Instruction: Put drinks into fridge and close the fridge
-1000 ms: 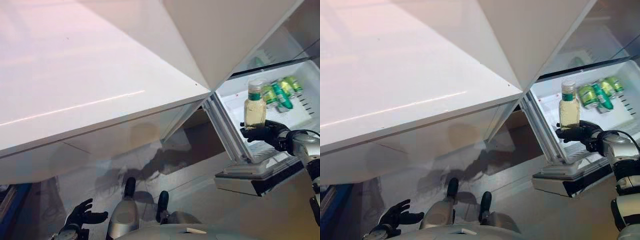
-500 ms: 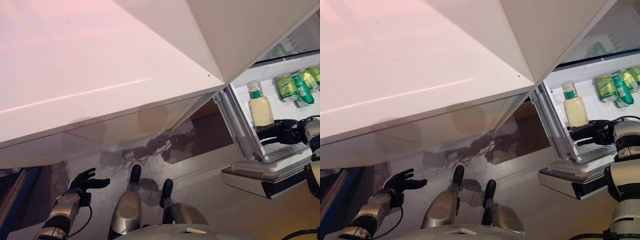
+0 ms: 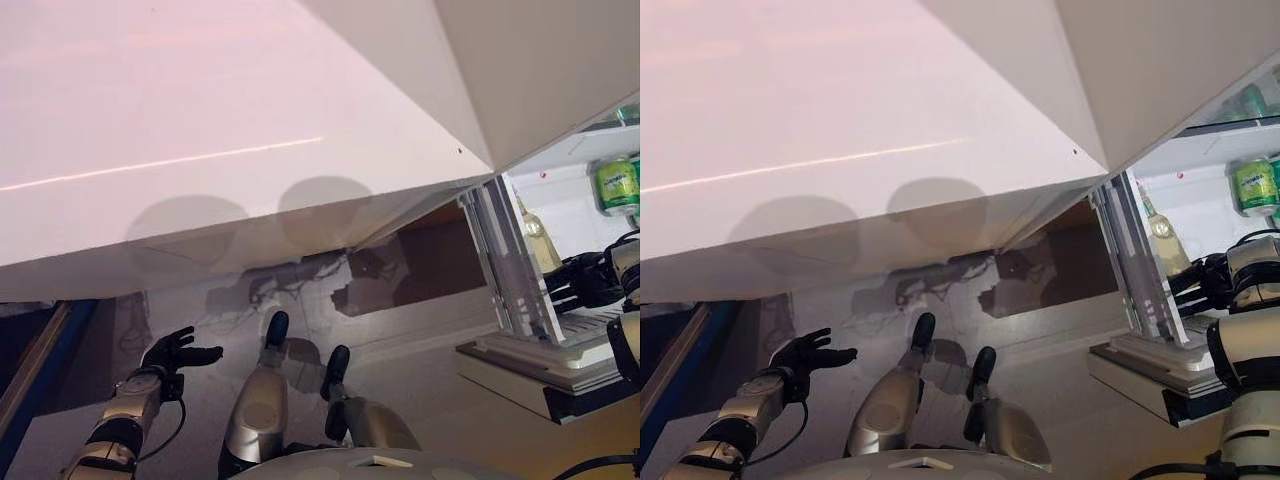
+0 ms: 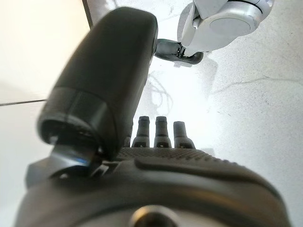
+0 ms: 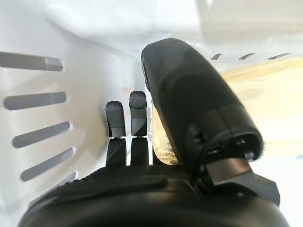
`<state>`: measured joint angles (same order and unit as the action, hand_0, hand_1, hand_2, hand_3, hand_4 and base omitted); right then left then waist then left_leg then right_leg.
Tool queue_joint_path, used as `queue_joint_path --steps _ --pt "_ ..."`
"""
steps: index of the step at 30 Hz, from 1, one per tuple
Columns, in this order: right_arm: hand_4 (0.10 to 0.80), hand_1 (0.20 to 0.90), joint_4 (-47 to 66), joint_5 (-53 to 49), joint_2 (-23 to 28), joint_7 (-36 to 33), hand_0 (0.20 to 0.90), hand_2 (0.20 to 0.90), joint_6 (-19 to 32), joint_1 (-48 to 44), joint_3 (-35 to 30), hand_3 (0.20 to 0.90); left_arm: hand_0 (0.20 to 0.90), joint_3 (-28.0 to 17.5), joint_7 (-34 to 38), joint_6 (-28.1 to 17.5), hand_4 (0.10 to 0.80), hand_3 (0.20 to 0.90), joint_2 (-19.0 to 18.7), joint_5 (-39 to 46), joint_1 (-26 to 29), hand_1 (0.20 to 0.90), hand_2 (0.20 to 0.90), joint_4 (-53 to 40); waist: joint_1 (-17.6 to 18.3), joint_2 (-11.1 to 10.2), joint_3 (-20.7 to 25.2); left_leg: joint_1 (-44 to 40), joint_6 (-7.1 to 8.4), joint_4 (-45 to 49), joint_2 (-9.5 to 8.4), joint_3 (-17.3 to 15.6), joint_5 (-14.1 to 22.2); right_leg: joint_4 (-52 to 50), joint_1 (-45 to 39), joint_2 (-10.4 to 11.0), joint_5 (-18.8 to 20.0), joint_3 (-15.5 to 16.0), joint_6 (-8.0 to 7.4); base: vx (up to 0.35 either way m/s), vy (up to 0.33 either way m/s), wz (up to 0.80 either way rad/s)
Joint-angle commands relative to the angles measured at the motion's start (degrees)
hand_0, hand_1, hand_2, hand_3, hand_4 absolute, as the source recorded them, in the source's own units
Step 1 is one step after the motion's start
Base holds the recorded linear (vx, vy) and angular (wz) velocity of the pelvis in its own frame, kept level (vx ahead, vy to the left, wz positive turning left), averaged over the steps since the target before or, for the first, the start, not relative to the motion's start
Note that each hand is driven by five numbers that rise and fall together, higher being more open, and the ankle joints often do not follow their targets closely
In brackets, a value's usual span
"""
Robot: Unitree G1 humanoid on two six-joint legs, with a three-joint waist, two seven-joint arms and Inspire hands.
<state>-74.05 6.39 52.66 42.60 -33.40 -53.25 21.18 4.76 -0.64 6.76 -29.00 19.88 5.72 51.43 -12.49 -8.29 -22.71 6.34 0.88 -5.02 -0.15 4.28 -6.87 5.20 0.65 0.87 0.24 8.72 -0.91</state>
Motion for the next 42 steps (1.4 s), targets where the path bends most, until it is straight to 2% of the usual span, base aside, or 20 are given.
queue_joint_path --steps 1,9,10,11,13,14,15,25,33,40,42 --pt "0.1 0.3 -0.89 4.66 7.58 0.66 0.3 0.3 -2.14 -5.44 6.36 0.2 0.9 1.34 -0.29 -0.52 0.8 0.9 -3.64 -0.94 -3.0 0.9 0.9 0.95 0.15 -0.13 2.65 2.63 -0.76 2.36 -1.44 1.73 4.02 -3.36 5.81 -0.52 4.09 -0.14 -2.45 0.0 0.0 0.0" --pt "0.1 0.3 -0.7 5.43 7.0 -0.17 0.3 0.3 -1.82 -4.41 5.11 0.2 0.9 0.65 0.04 0.0 0.8 0.9 -3.31 -1.08 -2.89 0.9 0.9 1.11 0.35 -0.22 3.05 2.6 -0.8 2.28 -1.48 1.41 3.98 -3.51 6.01 -0.39 4.11 -0.31 -2.59 0.0 0.0 0.0" --pt "0.169 0.359 -0.65 5.22 6.82 -0.46 0.359 0.359 -1.78 -4.12 4.89 0.269 0.9 0.8 0.23 0.22 0.8 0.9 -3.21 -0.95 -2.83 0.9 0.9 1.02 0.42 -0.21 3.1 2.49 -0.83 2.27 -1.5 1.42 3.97 -3.56 5.99 -0.4 4.1 -0.41 -2.61 0.0 0.0 0.0" --pt "0.27 0.446 -0.59 5.75 6.81 -0.31 0.446 0.446 -1.83 -4.12 4.65 0.37 0.9 0.83 0.34 0.21 0.8 0.9 -3.06 -1.0 -2.81 0.9 0.9 1.15 0.47 -0.25 3.24 2.44 -0.85 2.29 -1.52 1.43 4.0 -3.57 5.95 -0.4 4.07 -0.49 -2.59 0.0 0.0 0.0" --pt "0.366 0.528 -0.64 5.6 6.7 -0.59 0.528 0.528 -1.73 -3.94 4.46 0.466 0.9 0.72 0.41 0.28 0.8 0.9 -3.0 -1.15 -2.73 0.9 0.9 1.31 0.51 -0.29 3.41 2.46 -0.84 2.31 -1.5 1.35 4.0 -3.58 5.97 -0.43 4.06 -0.52 -2.59 0.0 0.0 0.0" --pt "0.366 0.528 -0.63 5.59 6.68 -0.66 0.528 0.528 -1.69 -3.9 4.38 0.466 0.9 0.74 0.49 0.37 0.8 0.9 -3.01 -1.12 -2.71 0.9 0.9 1.26 0.53 -0.31 3.44 2.44 -0.85 2.29 -1.5 1.33 3.99 -3.58 5.98 -0.44 4.08 -0.53 -2.61 0.0 0.0 0.0" --pt "0.8 0.9 -0.82 5.58 6.66 -0.71 0.9 0.9 -1.36 -3.73 4.08 0.9 0.9 0.81 0.75 0.5 0.8 0.9 -3.0 -1.0 -2.56 0.9 0.9 1.38 0.55 -0.38 3.56 2.37 -0.87 2.33 -1.45 1.23 4.02 -3.58 5.93 -0.41 4.13 -0.56 -2.66 0.0 0.0 0.0" --pt "0.8 0.9 -1.5 2.76 5.8 -4.7 0.9 0.9 -0.97 -3.69 2.95 0.9 0.9 0.81 0.93 1.34 0.8 0.9 -3.34 -1.41 -1.96 0.9 0.9 1.36 0.38 -0.48 4.09 2.07 -0.94 2.49 -1.39 1.1 4.28 -3.45 5.59 -0.35 4.18 -0.66 -2.81 -0.003 0.001 0.01" --pt "0.8 0.9 -1.28 -2.28 5.61 -12.8 0.9 0.9 -0.27 -3.47 1.2 0.9 0.9 0.68 0.93 1.14 0.8 0.9 -2.78 -1.4 -2.24 0.9 0.9 1.99 0.74 -0.38 5.26 1.03 -1.03 2.12 -1.29 0.7 4.42 -3.28 4.86 -0.37 4.08 -0.9 -2.83 -0.002 0.008 -0.02" --pt "0.8 0.9 0.27 -8.84 7.76 -26.57 0.9 0.9 5.3 -1.98 -1.92 0.9 0.9 0.96 0.56 1.36 0.8 0.9 -1.91 -1.97 -3.0 0.9 0.9 3.56 2.02 -0.34 7.53 -1.05 -1.21 1.42 -1.14 -0.18 4.84 -2.94 3.45 -0.67 3.79 -1.7 -2.88 0.01 0.027 -0.01" --pt "0.8 0.9 1.92 -11.82 9.02 -32.61 0.9 0.9 9.75 -1.67 -3.01 0.9 0.9 1.1 -0.09 1.31 0.8 0.9 -1.51 -2.43 -3.7 0.9 0.9 4.11 2.63 -0.3 8.61 -1.75 -1.15 1.23 -1.09 -0.45 4.96 -2.71 2.92 -0.69 3.82 -1.94 -3.01 0.027 0.039 -0.02"
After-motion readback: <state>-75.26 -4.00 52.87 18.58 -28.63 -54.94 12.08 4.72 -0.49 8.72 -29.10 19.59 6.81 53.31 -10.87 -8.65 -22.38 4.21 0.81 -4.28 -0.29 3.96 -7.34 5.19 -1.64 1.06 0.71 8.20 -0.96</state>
